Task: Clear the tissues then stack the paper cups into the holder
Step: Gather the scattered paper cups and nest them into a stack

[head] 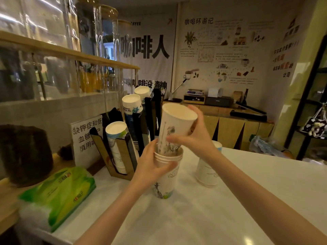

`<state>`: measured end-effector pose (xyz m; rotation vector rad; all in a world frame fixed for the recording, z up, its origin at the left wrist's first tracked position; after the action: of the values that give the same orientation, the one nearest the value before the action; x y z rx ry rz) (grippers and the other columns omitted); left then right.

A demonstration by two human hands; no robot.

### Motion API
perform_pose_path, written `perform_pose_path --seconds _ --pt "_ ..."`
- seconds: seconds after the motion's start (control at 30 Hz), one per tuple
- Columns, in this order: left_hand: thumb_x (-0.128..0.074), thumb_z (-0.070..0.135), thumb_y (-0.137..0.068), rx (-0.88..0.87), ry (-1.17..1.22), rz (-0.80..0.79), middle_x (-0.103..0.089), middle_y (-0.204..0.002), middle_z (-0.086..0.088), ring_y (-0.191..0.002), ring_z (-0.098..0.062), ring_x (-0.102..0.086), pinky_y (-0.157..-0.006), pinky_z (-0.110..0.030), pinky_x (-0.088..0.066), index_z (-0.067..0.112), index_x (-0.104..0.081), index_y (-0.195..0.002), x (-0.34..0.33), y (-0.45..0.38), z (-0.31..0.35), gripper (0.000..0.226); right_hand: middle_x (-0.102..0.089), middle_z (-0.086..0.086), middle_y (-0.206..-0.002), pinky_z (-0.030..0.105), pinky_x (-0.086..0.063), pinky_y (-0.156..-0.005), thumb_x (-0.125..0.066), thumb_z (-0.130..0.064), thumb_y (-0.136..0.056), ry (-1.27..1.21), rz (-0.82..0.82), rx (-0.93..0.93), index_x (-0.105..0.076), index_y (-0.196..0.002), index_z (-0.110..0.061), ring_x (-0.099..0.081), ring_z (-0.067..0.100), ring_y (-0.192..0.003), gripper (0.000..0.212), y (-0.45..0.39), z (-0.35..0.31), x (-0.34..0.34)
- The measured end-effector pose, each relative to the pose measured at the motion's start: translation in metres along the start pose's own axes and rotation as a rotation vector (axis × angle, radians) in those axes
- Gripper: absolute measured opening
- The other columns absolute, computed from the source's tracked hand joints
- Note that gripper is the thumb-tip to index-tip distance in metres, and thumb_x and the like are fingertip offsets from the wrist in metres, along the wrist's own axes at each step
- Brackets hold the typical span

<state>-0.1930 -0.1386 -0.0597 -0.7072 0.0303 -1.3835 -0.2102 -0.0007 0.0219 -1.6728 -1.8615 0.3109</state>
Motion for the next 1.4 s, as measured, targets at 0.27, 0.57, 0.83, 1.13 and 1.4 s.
perform_pose_path --seconds 0.27,0.57,0.83,1.13,1.4 --pt "-0.077 0.032 -0.065 0.098 0.118 0.019 -0.040 -0.139 0.008 -0.120 -0.005 -0.035 -0.099 -0.030 -0.037 0.034 -0.012 -0.141 -0.005 0.009 -0.012 0.101 -0.044 -0.001 -0.140 0.024 -0.041 -0.091 -0.076 -0.033 -0.071 0.105 -0.183 -0.246 -0.030 -0.141 -0.021 -0.042 0.009 -0.116 0.085 0.032 0.058 -0.033" --pt "-0.081 0.017 -0.060 0.145 0.111 -0.060 -0.041 -0.119 0.014 -0.111 -0.006 -0.042 -0.080 -0.014 -0.042 0.031 -0.010 -0.140 -0.022 0.015 -0.032 0.108 -0.047 -0.002 -0.137 0.030 -0.046 -0.095 -0.080 -0.034 -0.066 0.160 -0.261 -0.256 -0.027 -0.142 -0.027 -0.046 0.012 -0.116 0.093 0.034 0.063 -0.030" --pt "-0.081 0.022 -0.061 0.164 0.049 -0.248 -0.042 -0.121 0.018 -0.114 -0.003 -0.042 -0.094 -0.020 -0.039 0.041 -0.012 -0.135 -0.038 0.023 -0.053 0.103 -0.054 -0.002 -0.131 0.030 -0.051 -0.089 -0.080 -0.032 -0.066 0.139 -0.094 -0.246 -0.034 -0.139 -0.022 -0.052 0.012 -0.110 0.087 0.040 0.064 -0.003" --pt "-0.074 0.004 -0.065 0.108 0.330 -0.072 -0.055 -0.101 0.013 -0.089 -0.007 -0.059 -0.063 -0.017 -0.054 0.030 -0.046 -0.109 -0.002 -0.025 0.003 0.058 -0.054 -0.011 -0.119 0.032 -0.053 -0.085 -0.062 -0.038 -0.083 0.151 0.053 -0.142 -0.034 -0.139 -0.026 -0.055 0.016 -0.111 0.063 0.017 0.039 0.065" --pt "-0.071 0.014 -0.071 -0.044 0.494 0.018 -0.064 -0.104 0.006 -0.092 -0.009 -0.065 -0.073 -0.021 -0.058 0.025 -0.053 -0.115 0.010 -0.085 0.086 0.049 -0.046 -0.013 -0.129 0.030 -0.051 -0.092 -0.067 -0.019 -0.081 0.049 -0.045 -0.112 -0.018 -0.146 -0.030 -0.048 0.014 -0.121 0.082 0.017 0.043 0.087"
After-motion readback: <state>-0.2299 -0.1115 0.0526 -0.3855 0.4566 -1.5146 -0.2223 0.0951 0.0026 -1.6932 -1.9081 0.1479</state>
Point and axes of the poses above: each hand's wrist, its own y-axis away from the middle knuckle, its own x-axis out of the back of the hand, z = x × y, the point moved 7 cm from there along -y, towards the middle knuckle
